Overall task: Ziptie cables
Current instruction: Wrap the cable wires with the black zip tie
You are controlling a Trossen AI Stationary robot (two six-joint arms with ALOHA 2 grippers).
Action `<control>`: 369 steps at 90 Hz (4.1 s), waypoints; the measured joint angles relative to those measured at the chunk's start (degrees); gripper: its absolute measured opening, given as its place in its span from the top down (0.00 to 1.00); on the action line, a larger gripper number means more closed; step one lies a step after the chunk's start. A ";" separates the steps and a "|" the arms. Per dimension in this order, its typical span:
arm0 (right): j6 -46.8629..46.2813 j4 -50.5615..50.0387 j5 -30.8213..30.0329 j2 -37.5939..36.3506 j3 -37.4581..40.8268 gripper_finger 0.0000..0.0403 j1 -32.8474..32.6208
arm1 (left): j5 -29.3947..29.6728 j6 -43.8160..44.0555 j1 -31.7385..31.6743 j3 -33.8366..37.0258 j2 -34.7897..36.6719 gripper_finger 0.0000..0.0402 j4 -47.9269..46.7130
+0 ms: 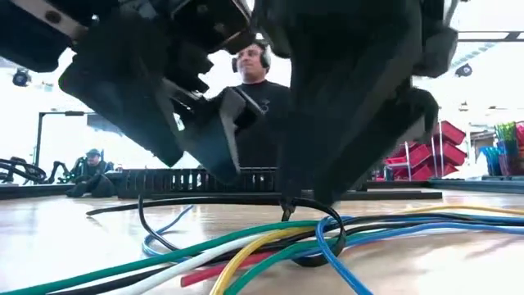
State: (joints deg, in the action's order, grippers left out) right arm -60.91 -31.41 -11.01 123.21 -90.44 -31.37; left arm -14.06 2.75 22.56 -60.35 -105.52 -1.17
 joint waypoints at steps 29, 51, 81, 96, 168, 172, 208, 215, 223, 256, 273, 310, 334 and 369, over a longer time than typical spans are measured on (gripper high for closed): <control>3.62 3.90 6.34 0.90 0.35 0.56 2.09 | 7.36 2.63 4.19 5.35 5.25 0.52 2.11; 4.02 6.44 7.34 0.89 0.46 0.79 2.14 | 8.92 5.87 4.89 10.81 6.58 0.56 9.45; 2.82 4.33 3.82 0.89 0.46 0.96 1.56 | 14.31 7.90 4.82 16.32 6.34 0.55 23.89; 2.38 2.79 -0.53 0.89 -0.46 0.98 -0.11 | 16.93 5.76 4.18 15.65 6.16 0.50 26.60; 6.26 -2.09 -13.11 0.87 -1.75 0.99 -4.02 | 5.50 3.23 -0.56 6.90 -4.52 0.71 27.44; 6.49 -2.20 -13.11 0.87 -1.74 0.99 -4.02 | 5.46 4.18 -1.05 6.54 -4.99 0.73 27.49; 6.97 -2.61 -13.20 0.87 -1.68 0.99 -4.00 | 0.12 5.29 -2.37 3.57 -8.13 0.73 25.57; 6.97 -2.63 -13.20 0.87 -1.68 0.99 -4.00 | -0.22 5.10 -2.37 3.12 -8.30 0.75 24.97; 6.97 -2.72 -13.20 0.87 -1.68 0.99 -4.00 | -0.24 4.87 -2.36 2.98 -8.26 0.77 24.99; 7.72 -2.87 -13.07 0.87 -1.68 0.99 -4.00 | -0.18 5.06 -2.37 2.98 -8.06 0.84 25.69; 7.70 -2.89 -13.04 0.87 -1.68 0.99 -4.00 | -0.08 4.36 -2.42 2.98 -8.02 0.84 25.83; 7.56 -2.97 -12.87 0.87 -1.68 0.97 -4.02 | -0.05 3.56 -2.39 3.01 -8.00 0.99 25.85; 7.69 -3.14 -8.56 0.74 -2.30 0.79 -3.96 | 0.00 2.44 -2.37 3.01 -7.95 1.00 25.53; 6.98 -6.02 -6.65 0.54 -4.94 0.79 -1.95 | 0.23 2.22 -2.42 3.06 -7.91 1.00 24.87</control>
State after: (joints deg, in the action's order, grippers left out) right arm -53.93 -37.43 -17.66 123.74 -95.37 -33.32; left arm -13.83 4.97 20.14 -57.29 -113.43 23.70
